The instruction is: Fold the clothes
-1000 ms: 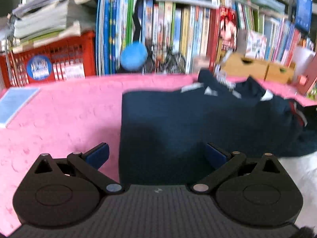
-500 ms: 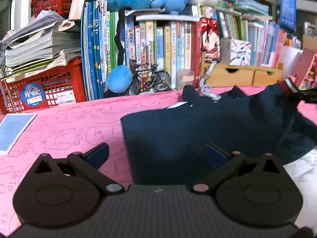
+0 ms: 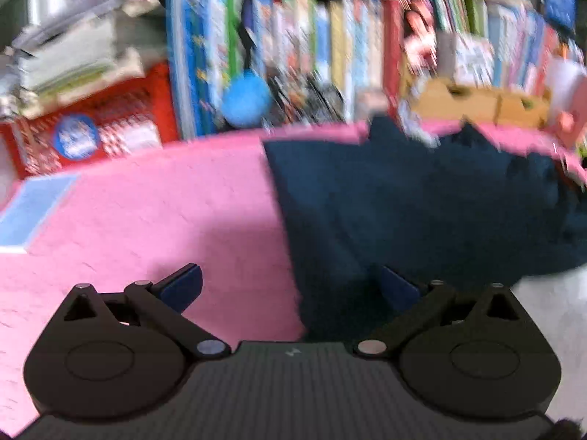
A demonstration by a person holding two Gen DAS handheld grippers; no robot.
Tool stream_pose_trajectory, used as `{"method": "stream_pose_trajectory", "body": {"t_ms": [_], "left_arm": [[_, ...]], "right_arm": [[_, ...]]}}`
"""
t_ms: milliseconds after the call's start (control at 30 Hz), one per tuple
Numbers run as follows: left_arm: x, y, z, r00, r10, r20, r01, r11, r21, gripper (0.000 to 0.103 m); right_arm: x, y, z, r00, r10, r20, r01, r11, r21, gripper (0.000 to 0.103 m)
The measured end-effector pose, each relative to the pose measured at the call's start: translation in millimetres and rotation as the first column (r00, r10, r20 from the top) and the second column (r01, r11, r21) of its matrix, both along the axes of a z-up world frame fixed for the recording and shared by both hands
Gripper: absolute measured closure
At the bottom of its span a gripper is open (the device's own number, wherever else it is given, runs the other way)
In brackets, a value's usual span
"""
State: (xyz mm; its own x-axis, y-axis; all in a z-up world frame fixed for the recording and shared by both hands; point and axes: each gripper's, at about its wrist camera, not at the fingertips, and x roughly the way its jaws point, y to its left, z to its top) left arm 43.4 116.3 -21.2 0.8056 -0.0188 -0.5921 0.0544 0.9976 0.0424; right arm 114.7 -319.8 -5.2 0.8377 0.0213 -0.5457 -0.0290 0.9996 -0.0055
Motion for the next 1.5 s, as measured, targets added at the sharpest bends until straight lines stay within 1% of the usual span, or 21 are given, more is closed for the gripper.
{"method": "stream_pose_trajectory", "body": {"t_ms": [100, 167, 200, 300, 367, 467, 500, 533, 600, 700, 767, 867, 933, 967, 1067, 1200, 1267, 1333, 1400, 1433, 1500], "left_arm": [[-3, -6, 19, 0.998, -0.004, 0.061, 0.006, 1.000, -0.024, 0.000], [-3, -24, 18, 0.995, -0.085, 0.056, 0.086, 0.996, -0.008, 0.000], [-4, -35, 13, 0.990, -0.136, 0.040, 0.135, 0.990, 0.036, 0.000], [-3, -54, -15, 0.986, -0.166, -0.025, 0.167, 0.955, 0.247, 0.000], [-2, -41, -33, 0.990, -0.136, -0.020, 0.136, 0.947, 0.290, 0.000], [6, 15, -39, 0.998, -0.013, -0.061, 0.019, 0.996, 0.088, 0.000], [8, 31, -41, 0.996, 0.019, -0.090, -0.017, 1.000, 0.024, 0.000], [9, 43, -41, 0.994, 0.050, -0.101, -0.051, 0.999, -0.002, 0.000], [5, 52, -38, 0.990, 0.108, -0.091, -0.105, 0.994, 0.034, 0.000], [-2, 54, -32, 0.975, 0.215, -0.056, -0.203, 0.964, 0.172, 0.000], [-5, 60, -27, 0.970, 0.238, -0.050, -0.225, 0.955, 0.194, 0.000], [-17, 60, -11, 0.988, 0.154, -0.008, -0.153, 0.986, 0.064, 0.000], [-17, 44, -1, 0.996, 0.085, 0.032, -0.086, 0.996, 0.016, 0.000], [-14, 35, 1, 0.998, 0.054, 0.042, -0.055, 0.998, 0.014, 0.000], [6, 2, 5, 0.997, -0.038, 0.062, 0.036, 0.999, 0.027, 0.000], [41, -44, -2, 0.991, -0.125, 0.052, 0.121, 0.991, 0.063, 0.000], [55, -58, -11, 0.990, -0.139, 0.034, 0.136, 0.987, 0.087, 0.000], [66, -68, -22, 0.991, -0.137, 0.002, 0.136, 0.984, 0.112, 0.000], [69, -65, -35, 0.991, -0.131, -0.024, 0.133, 0.985, 0.106, 0.000], [69, -63, -41, 0.991, -0.131, -0.033, 0.133, 0.987, 0.095, 0.000], [69, -50, -48, 0.992, -0.124, -0.035, 0.124, 0.992, 0.016, 0.000]], "right_arm": [[-4, -4, 12, 0.999, 0.016, 0.034, -0.020, 0.994, 0.106, 0.009], [1, 4, 11, 0.999, 0.051, 0.019, -0.053, 0.988, 0.143, 0.009], [5, 12, 7, 0.998, 0.067, 0.008, -0.067, 0.988, 0.136, 0.009], [10, 34, -7, 0.994, 0.106, -0.026, -0.103, 0.989, 0.102, 0.009], [10, 43, -16, 0.990, 0.131, -0.053, -0.126, 0.987, 0.102, 0.009], [8, 52, -26, 0.985, 0.153, -0.075, -0.147, 0.986, 0.081, 0.009], [7, 55, -29, 0.984, 0.158, -0.078, -0.153, 0.986, 0.067, 0.009], [8, 58, -31, 0.981, 0.172, -0.084, -0.167, 0.984, 0.065, 0.009], [7, 64, -34, 0.975, 0.201, -0.094, -0.194, 0.978, 0.076, 0.008], [7, 75, -39, 0.973, 0.213, -0.093, -0.208, 0.977, 0.054, 0.004], [7, 79, -41, 0.973, 0.212, -0.093, -0.208, 0.977, 0.045, 0.000], [8, 78, -43, 0.974, 0.209, -0.091, -0.205, 0.977, 0.056, 0.000], [8, 75, -41, 0.975, 0.207, -0.079, -0.201, 0.977, 0.073, 0.000], [7, 73, -38, 0.976, 0.206, -0.067, -0.200, 0.976, 0.085, 0.000], [-2, 58, -21, 0.985, 0.171, 0.036, -0.174, 0.975, 0.136, 0.000], [0, 65, -6, 0.982, 0.178, 0.070, -0.185, 0.977, 0.111, 0.000], [2, 69, 1, 0.979, 0.184, 0.083, -0.191, 0.977, 0.096, 0.001], [8, 86, -5, 0.970, 0.236, 0.052, -0.240, 0.969, 0.067, 0.004], [16, 102, -16, 0.960, 0.280, 0.007, -0.280, 0.958, 0.061, 0.007], [20, 108, -24, 0.958, 0.286, -0.020, -0.284, 0.957, 0.065, 0.007], [27, 116, -38, 0.956, 0.286, -0.060, -0.283, 0.958, 0.048, 0.007]]}}
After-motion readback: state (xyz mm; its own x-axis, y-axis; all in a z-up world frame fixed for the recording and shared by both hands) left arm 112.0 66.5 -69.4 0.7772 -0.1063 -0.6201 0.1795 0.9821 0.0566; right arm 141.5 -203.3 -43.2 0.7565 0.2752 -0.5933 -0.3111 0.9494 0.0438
